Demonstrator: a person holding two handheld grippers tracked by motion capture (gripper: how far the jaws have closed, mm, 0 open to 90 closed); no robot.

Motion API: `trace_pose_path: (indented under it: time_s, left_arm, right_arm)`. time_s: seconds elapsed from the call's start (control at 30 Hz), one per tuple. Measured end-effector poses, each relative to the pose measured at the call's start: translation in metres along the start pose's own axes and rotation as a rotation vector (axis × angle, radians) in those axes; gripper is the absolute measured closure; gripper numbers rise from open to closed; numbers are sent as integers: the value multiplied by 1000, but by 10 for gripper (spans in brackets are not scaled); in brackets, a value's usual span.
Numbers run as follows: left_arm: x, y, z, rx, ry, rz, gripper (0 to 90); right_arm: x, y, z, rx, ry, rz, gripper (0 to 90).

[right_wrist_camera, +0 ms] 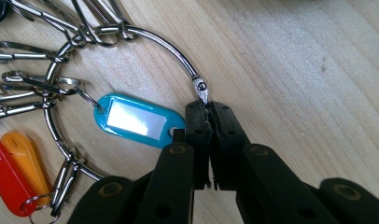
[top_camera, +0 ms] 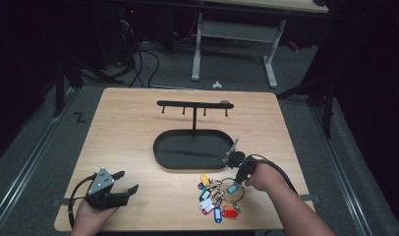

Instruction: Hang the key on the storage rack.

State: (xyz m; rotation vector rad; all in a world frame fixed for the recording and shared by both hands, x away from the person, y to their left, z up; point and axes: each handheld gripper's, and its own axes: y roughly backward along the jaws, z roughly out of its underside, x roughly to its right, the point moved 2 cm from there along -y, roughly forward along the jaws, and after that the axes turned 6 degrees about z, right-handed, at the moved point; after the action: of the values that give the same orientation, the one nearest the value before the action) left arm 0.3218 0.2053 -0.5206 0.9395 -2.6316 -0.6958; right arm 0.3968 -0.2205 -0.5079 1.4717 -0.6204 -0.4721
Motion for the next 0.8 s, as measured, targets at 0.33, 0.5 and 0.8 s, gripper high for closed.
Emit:
trace_pose_path:
  time_s: [0.33,0.5,0.8]
  left_arm:
    - [-1,2,-1,13,1,-6,286]
    - [0,2,-1,11,-5,-6,286]
    - [-1,2,-1,16,0,-9,283]
  right_arm:
    - [-3,2,0,5,14,17,872]
    - [1,27,4,51,-6,6,872]
    - [1,71,10,116,-36,-20,876]
